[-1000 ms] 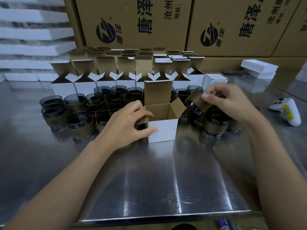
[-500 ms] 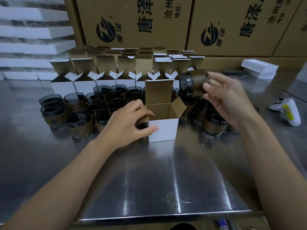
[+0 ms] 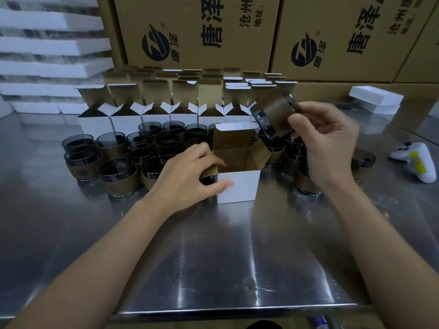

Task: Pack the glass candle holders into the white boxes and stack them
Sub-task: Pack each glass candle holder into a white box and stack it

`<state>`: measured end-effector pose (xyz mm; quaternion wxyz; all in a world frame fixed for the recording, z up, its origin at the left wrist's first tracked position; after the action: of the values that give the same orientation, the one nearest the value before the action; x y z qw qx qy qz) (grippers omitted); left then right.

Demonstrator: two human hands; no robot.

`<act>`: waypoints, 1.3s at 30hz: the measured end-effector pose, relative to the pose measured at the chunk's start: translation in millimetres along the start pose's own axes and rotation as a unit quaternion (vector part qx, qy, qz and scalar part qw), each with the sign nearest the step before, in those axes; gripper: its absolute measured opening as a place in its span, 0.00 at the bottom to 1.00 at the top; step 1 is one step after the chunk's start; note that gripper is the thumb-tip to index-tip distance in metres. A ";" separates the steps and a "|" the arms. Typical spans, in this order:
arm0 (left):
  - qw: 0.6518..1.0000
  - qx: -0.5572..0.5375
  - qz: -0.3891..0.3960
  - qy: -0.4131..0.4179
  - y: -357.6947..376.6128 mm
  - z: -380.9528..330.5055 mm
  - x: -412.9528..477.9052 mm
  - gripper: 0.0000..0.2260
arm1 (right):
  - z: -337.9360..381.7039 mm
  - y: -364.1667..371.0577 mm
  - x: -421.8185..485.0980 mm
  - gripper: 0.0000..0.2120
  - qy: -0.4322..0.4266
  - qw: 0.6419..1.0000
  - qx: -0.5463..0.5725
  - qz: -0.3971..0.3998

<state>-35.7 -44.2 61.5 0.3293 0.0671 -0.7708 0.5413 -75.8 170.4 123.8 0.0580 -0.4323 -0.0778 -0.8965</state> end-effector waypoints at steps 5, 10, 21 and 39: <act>1.000 0.001 0.002 -0.003 0.5 0.6 0.0 0.24 | 11.6 -3.0 3.4 0.06 -0.055 0.998 0.040 -0.013; 1.000 0.001 0.002 -0.012 2.0 2.4 0.1 0.25 | 6.2 11.4 0.8 0.09 -0.021 0.996 0.050 0.075; 0.992 -0.099 -0.017 -0.074 0.9 8.8 -3.5 0.20 | -28.1 52.5 -27.8 0.09 -0.008 0.928 -0.258 0.267; 0.982 -0.050 -0.171 -0.069 -28.7 15.5 -4.9 0.11 | -31.5 22.5 -13.5 0.14 0.073 0.964 -0.217 0.132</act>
<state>-25.4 -70.7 78.3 0.3659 0.2181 -0.7950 0.4318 -87.7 142.8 96.0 0.0862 -0.3746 0.1814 -0.9051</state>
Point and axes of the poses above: each hand's wrist, its own x-axis towards the middle knuckle, its own y-axis out of the palm, z = x × y, the point moved 7 cm from there along x, towards the middle knuckle, and after that the axes turned 2 degrees about x, right-handed, at the moved point
